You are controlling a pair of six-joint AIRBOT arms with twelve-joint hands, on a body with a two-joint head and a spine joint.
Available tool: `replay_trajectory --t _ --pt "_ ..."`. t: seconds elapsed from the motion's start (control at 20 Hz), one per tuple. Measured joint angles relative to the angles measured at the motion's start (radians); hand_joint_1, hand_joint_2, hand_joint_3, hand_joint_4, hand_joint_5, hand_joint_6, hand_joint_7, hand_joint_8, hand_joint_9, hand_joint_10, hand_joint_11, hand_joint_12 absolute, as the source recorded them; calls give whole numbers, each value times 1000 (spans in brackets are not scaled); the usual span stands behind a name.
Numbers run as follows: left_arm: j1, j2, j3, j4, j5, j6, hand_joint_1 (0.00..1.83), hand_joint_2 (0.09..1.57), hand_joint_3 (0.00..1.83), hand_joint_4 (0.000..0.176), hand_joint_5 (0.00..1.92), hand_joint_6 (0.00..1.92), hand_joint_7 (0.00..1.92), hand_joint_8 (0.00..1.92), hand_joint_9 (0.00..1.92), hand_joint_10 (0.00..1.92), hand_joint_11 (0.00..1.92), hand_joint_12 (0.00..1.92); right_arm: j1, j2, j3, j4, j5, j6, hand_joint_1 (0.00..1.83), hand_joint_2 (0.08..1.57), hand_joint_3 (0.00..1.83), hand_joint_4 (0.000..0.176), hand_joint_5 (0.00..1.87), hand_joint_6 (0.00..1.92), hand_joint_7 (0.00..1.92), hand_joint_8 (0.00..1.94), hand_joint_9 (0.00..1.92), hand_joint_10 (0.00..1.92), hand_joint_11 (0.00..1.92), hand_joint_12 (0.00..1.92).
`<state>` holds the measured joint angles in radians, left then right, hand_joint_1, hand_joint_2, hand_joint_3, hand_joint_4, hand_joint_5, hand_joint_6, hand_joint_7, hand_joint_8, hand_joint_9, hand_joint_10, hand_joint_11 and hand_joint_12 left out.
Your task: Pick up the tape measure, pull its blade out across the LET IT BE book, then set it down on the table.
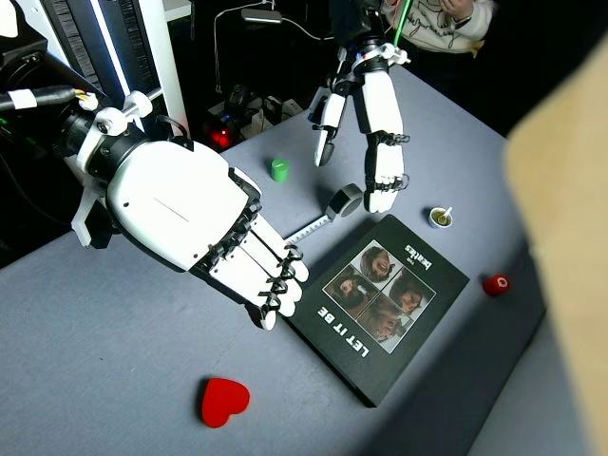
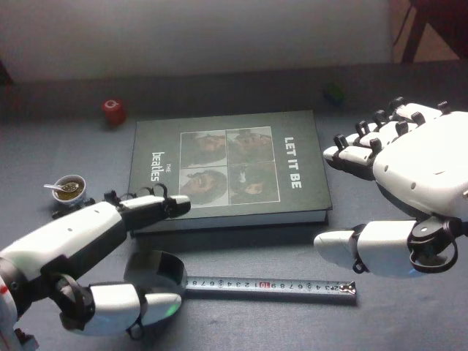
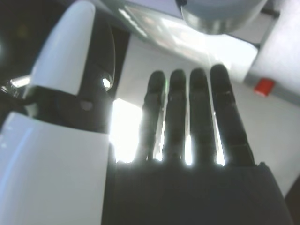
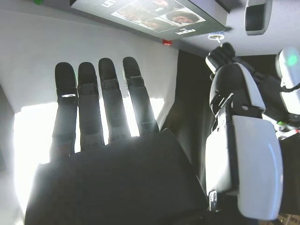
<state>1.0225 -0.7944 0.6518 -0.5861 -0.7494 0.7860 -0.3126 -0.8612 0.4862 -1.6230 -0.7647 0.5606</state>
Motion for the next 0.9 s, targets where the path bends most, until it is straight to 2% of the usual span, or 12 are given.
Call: replay_trajectory --t 0.55,0.9 --pt "70 -40 50 3 -58 -13 1042 1066 0 7 253 0 250 2 214 1 108 439 1 2 0 0 2 0 71 1084 0 27 203 0 217 0 200 1 0 853" --pt "122 -61 68 15 -95 -32 1053 1068 0 0 259 3 254 3 217 1 107 433 1 2 0 -2 3 0 70 1086 0 27 198 3 224 1 209 3 0 878"
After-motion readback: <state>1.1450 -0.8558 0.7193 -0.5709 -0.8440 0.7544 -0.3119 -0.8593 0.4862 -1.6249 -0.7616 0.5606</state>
